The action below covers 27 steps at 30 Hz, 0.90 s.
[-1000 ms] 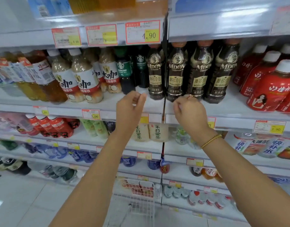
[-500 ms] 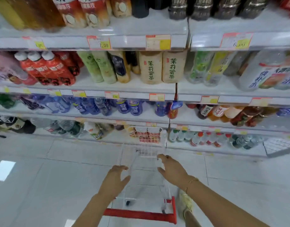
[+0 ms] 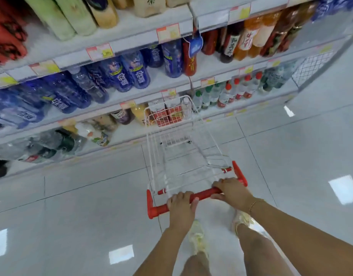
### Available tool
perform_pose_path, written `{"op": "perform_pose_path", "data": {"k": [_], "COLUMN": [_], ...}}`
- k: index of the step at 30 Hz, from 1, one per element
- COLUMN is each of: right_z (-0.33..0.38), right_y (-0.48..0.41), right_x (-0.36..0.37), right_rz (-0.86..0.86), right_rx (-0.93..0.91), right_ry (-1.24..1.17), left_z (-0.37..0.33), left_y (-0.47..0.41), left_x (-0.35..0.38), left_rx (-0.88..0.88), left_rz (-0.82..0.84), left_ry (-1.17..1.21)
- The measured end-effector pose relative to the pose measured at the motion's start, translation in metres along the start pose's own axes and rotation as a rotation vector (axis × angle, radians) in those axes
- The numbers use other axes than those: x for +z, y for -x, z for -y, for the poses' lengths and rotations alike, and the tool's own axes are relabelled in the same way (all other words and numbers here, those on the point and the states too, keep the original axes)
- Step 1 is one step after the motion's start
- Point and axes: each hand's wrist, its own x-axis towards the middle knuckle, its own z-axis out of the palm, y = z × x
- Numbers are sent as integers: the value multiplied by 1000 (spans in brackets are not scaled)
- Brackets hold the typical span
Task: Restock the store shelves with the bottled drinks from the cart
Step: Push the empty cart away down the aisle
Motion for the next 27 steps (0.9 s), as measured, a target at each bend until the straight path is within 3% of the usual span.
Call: {"op": "perform_pose_path", "data": {"k": [3, 11, 19, 27], "right_z": [-9, -74, -164, -265], "right_y": [25, 102, 165, 242], "right_x": [18, 47, 74, 101], "right_rz": [-74, -159, -372, -346], "right_rx": [23, 272, 578, 786], "right_ry": [6, -212, -415, -471], "left_z": [-11, -90, -226, -373], "left_y": [13, -3, -63, -79], "left_x": [10, 45, 86, 155], "left_rx": [39, 315, 619, 940], "left_rz": [22, 275, 479, 530], "left_ry": [-8, -206, -394, -697]}}
